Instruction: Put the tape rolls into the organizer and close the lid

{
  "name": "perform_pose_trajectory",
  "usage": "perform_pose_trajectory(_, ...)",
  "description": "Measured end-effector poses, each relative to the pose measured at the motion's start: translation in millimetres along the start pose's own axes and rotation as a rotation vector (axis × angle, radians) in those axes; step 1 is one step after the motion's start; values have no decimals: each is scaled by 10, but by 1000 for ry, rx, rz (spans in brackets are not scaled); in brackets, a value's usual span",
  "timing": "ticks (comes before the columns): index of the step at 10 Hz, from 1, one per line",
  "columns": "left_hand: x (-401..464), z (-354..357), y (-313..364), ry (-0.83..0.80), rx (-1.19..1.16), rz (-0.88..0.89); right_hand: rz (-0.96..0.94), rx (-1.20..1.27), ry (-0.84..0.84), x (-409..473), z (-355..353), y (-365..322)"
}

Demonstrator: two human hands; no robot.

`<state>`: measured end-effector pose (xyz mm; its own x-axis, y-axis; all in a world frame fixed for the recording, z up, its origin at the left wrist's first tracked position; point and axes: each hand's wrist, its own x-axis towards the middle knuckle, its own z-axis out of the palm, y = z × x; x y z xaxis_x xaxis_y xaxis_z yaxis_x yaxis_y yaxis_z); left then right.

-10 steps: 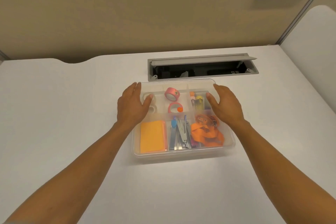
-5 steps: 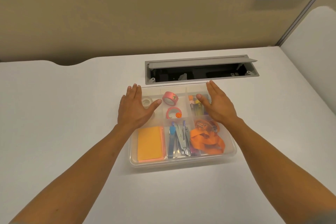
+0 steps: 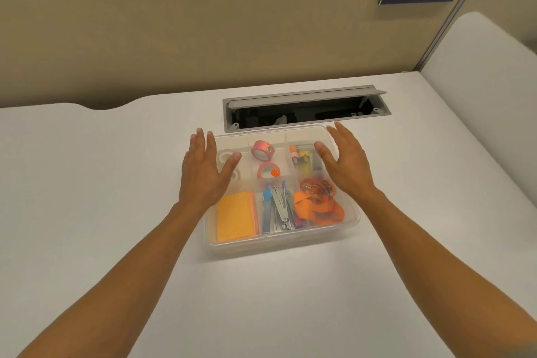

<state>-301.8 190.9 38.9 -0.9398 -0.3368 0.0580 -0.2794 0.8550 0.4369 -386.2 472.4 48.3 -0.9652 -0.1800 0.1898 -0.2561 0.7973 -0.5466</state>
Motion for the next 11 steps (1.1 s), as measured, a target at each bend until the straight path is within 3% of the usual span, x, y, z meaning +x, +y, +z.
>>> perform_pose_trajectory(2, -664, 88, 38, -41, -19, 37, -20, -49, 38, -628, 86, 29)
perform_pose_trajectory(3, -827, 166, 26, -87, 49, 70, -3, -156, -55, -740, 174, 73)
perform_pose_trajectory(4, -863, 223, 20, -108, 125, 84, 6, -189, -121, -747, 225, 99)
perform_pose_trajectory(7, -884, 257, 29, -104, 209, 104, -54, -232, -77, -783, 190, 42)
perform_pose_trajectory(11, -773, 134, 101, -260, 297, 83, -65, -393, -226, -658, 56, -118)
